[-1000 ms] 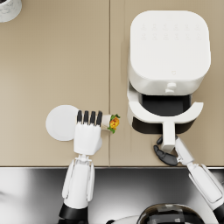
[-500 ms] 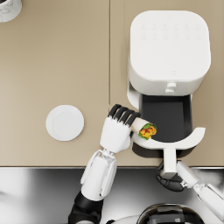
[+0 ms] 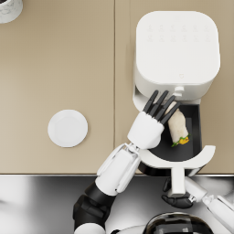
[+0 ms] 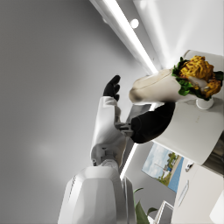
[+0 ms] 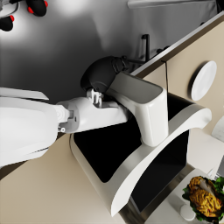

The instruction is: Pick up the chicken rolls and place it into the air fryer

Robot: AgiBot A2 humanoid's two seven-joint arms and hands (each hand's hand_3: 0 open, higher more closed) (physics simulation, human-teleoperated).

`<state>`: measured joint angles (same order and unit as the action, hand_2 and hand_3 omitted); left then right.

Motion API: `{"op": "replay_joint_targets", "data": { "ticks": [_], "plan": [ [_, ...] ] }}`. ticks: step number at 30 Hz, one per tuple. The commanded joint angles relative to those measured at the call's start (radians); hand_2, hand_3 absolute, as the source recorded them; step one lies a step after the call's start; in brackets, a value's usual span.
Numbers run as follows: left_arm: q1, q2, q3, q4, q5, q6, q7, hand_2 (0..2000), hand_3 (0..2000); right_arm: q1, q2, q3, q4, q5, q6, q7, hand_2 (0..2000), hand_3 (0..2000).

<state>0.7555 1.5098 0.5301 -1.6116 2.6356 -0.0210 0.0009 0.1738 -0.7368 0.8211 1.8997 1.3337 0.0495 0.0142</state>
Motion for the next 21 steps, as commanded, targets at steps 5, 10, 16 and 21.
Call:
{"op": "replay_joint_targets", "data": {
  "ticks": [5,10,16,21],
  "plan": [
    [-0.173,-0.11,-0.206,-0.164,0.0,0.016,-0.001,0,0,0.053,-0.37,0.05,0.011,-0.002,0.026,-0.003,2000,2000],
    [-0.291,-0.141,-0.419,-0.236,0.0,0.02,-0.001,0,0,0.118,-0.389,0.049,-0.053,-0.004,0.032,0.004,2000,2000],
    [-0.341,-0.143,-0.519,-0.271,0.0,0.02,-0.001,0,0,0.248,-0.399,0.044,-0.165,-0.009,0.06,0.005,2000,2000],
    [-0.341,-0.144,-0.561,-0.277,-0.001,0.021,-0.001,0,0,0.335,-0.41,0.047,-0.256,-0.002,0.092,0.002,2000,2000]
  ]
}}
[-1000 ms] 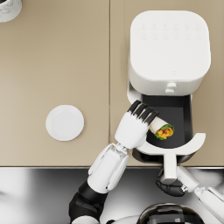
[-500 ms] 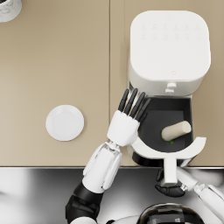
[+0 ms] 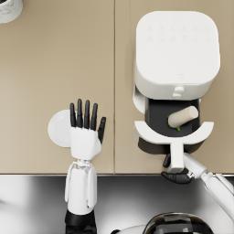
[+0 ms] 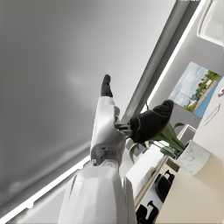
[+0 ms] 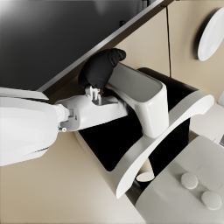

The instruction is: Pick up the chicken rolls and place it into the air fryer

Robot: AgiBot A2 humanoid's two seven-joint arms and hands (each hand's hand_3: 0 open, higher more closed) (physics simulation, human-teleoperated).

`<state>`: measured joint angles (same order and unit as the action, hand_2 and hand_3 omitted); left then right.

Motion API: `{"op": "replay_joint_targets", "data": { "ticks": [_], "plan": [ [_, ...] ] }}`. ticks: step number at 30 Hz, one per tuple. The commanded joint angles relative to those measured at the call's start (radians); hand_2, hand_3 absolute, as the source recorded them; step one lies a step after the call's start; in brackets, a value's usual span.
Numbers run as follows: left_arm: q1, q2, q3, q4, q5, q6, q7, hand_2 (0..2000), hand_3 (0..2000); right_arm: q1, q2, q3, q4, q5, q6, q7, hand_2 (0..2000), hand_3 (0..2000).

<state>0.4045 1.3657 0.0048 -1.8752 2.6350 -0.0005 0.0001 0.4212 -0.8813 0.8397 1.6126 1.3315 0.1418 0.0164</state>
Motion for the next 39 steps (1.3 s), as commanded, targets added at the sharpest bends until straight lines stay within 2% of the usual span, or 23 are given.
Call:
{"op": "replay_joint_targets", "data": {
  "ticks": [1,9,16,27,28,30,31,32,33,34,35,36,37,38,39],
  "plan": [
    [0.013,0.0,-0.044,-0.012,0.0,0.0,0.0,0,0,0.106,-0.269,0.028,0.008,0.001,0.006,-0.001,2000,2000],
    [0.006,-0.003,-0.073,-0.022,0.0,0.0,0.0,0,0,0.232,-0.33,0.031,-0.181,0.007,0.081,-0.008,2000,2000],
    [-0.004,-0.006,-0.087,-0.017,0.0,0.0,0.0,0,0,0.309,-0.385,0.032,-0.318,0.001,0.078,-0.001,2000,2000],
    [-0.024,-0.009,-0.096,0.002,0.0,0.0,0.0,0,0,0.432,-0.465,0.034,-0.561,0.008,0.124,0.001,2000,2000],
    [-0.016,-0.01,-0.099,0.007,0.0,0.0,0.0,0,0,0.407,-0.509,-0.057,-0.587,0.008,0.128,0.001,2000,2000],
    [-0.027,-0.009,-0.098,0.007,0.0,0.0,0.0,0,0,0.426,-0.528,-0.068,-0.627,0.009,0.136,-0.004,2000,2000],
    [-0.016,-0.011,-0.095,0.006,0.0,0.0,0.0,0,0,0.48,-0.501,0.035,-0.657,0.009,0.14,-0.004,2000,2000],
    [-0.019,-0.011,-0.098,0.008,0.0,0.0,0.0,0,0,0.445,-0.548,-0.072,-0.677,0.009,0.145,-0.003,2000,2000],
    [-0.024,-0.011,-0.098,0.009,0.0,0.0,0.0,0,0,0.451,-0.554,-0.075,-0.692,0.009,0.144,-0.002,2000,2000],
    [-0.032,-0.01,-0.097,0.01,0.0,0.0,0.0,0,0,0.498,-0.523,0.035,-0.711,0.009,0.147,-0.003,2000,2000],
    [-0.034,-0.01,-0.095,0.005,0.0,0.0,0.0,0,0,0.458,-0.563,-0.075,-0.71,0.009,0.142,0.001,2000,2000],
    [-0.037,-0.011,-0.091,0.005,0.0,0.0,0.0,0,0,0.462,-0.566,-0.077,-0.718,0.008,0.144,0.002,2000,2000],
    [-0.041,-0.011,-0.095,0.01,0.0,0.0,0.0,0,0,0.413,-0.368,-0.047,-0.725,0.008,0.147,0.003,2000,2000],
    [-0.046,-0.01,-0.093,-0.003,0.0,0.0,0.0,0,0,0.455,-0.56,-0.072,-0.705,0.008,0.15,0.004,2000,2000],
    [-0.048,-0.011,-0.093,0.007,0.0,0.0,0.0,0,0,0.411,-0.377,-0.062,-0.736,0.007,0.155,0.004,2000,2000]
  ]
}}
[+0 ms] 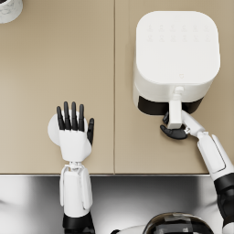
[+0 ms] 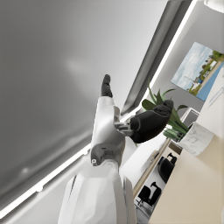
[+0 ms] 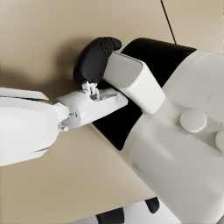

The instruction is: Pick up the chicken rolls and place it into the air fryer

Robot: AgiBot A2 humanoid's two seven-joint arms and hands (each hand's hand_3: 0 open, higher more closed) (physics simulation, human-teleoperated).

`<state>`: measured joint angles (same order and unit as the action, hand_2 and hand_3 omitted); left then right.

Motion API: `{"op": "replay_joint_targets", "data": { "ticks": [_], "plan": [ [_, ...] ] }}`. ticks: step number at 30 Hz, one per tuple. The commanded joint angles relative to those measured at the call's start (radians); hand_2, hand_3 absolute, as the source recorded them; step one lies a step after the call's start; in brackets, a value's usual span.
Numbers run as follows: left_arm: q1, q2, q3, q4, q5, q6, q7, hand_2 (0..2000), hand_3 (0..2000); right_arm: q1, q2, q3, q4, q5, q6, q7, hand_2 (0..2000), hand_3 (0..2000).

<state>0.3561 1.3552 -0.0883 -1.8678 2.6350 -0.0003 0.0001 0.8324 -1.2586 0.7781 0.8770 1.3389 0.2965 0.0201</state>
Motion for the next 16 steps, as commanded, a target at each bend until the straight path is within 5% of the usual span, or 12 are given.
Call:
{"op": "replay_joint_targets", "data": {
  "ticks": [1,16],
  "plan": [
    [-0.003,0.0,0.0,-0.002,0.0,0.0,0.0,0,0,-0.001,-0.001,-0.004,-0.001,0.0,0.003,-0.002,2000,2000],
    [-0.011,0.0,0.001,-0.007,0.0,0.0,0.0,0,0,-0.001,-0.004,-0.013,-0.001,-0.002,0.015,-0.01,2000,2000]
  ]
}}
